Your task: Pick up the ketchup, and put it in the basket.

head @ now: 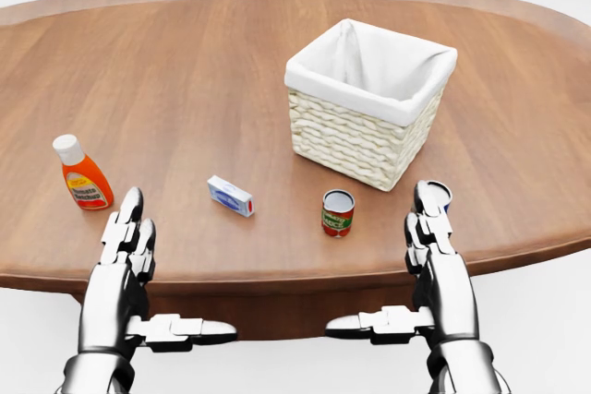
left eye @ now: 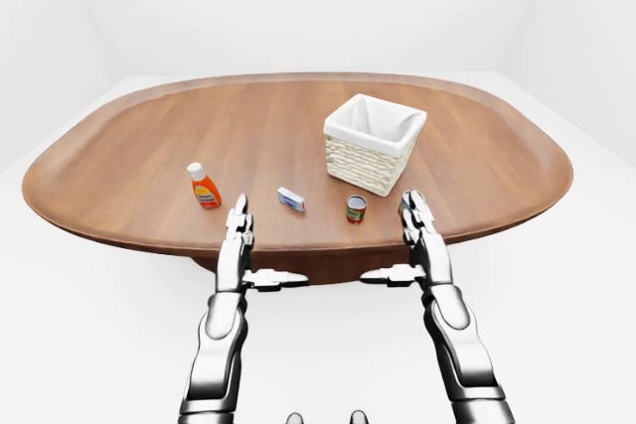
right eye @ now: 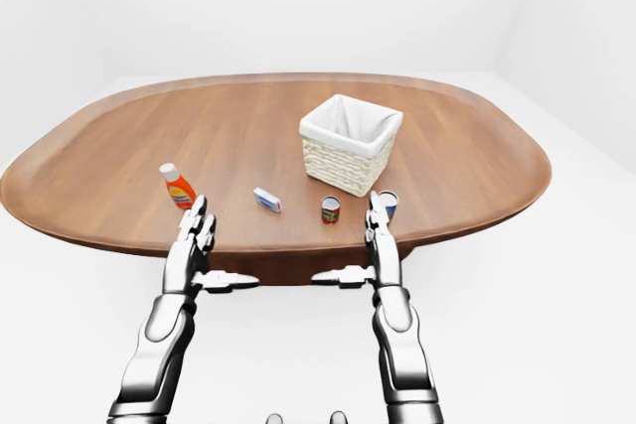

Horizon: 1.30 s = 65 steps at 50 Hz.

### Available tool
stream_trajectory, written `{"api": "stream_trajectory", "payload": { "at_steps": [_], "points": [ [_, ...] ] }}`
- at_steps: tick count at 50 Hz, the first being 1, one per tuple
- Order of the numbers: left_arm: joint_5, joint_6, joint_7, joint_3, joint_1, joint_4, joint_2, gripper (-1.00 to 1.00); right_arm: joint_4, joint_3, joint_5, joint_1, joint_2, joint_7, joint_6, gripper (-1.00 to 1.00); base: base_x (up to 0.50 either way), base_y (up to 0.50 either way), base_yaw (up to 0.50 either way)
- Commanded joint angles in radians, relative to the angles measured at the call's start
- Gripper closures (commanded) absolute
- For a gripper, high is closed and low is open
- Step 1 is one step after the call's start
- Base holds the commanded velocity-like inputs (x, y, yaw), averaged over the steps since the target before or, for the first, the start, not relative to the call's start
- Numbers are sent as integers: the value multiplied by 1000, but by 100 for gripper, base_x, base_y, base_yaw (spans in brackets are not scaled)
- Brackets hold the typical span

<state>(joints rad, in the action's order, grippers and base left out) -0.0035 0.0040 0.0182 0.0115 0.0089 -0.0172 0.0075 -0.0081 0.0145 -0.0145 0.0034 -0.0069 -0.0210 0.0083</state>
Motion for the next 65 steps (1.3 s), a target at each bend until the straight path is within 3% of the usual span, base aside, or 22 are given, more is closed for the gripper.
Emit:
{"api": "stream_trajectory", "payload": {
  "at_steps": [1, 5, 11, 16, 19, 22, 31, 38, 44, 65],
  "points": [
    [-1, 9, 32, 17, 20, -37, 10, -100, -34, 19, -25, 14, -10, -38, 22, -100, 0, 0, 0],
    [2, 11, 43, 11, 28, -45, 9, -100, 7, 20, -21, 1, -10, -39, 0, -100, 0, 0, 0],
    [7, 6, 47, 11, 28, -42, 9, -100, -48, 15, -21, 20, -9, -41, 27, -100, 0, 0, 0],
    [9, 31, 50, 5, 49, -95, 7, -100, -79, 13, -19, 31, -6, -39, 40, -100, 0, 0, 0],
    [6, 56, 59, 4, 71, -153, 7, -100, -157, 11, -21, 55, -4, -31, 79, -100, 0, 0, 0],
    [-2, 83, 67, 4, 97, -221, 6, -100, -239, 5, -18, 83, -1, -28, 79, -100, 0, 0, 0],
    [-22, 83, 108, 8, 237, -580, 5, -100, -621, -16, -12, 222, 2, -39, 79, -100, 0, 0, 0],
    [5, 83, 136, 45, 298, -744, -5, -100, -711, -3, -10, 250, 8, -49, 79, -100, 0, 0, 0],
    [10, 83, 147, 79, 273, -726, -20, -100, -700, 1, -9, 243, 12, -46, 79, -100, 0, 0, 0],
    [-25, 83, 170, 94, 272, -760, -29, -100, -674, -7, -1, 239, 10, -44, 79, -100, 0, 0, 0]
  ]
}}
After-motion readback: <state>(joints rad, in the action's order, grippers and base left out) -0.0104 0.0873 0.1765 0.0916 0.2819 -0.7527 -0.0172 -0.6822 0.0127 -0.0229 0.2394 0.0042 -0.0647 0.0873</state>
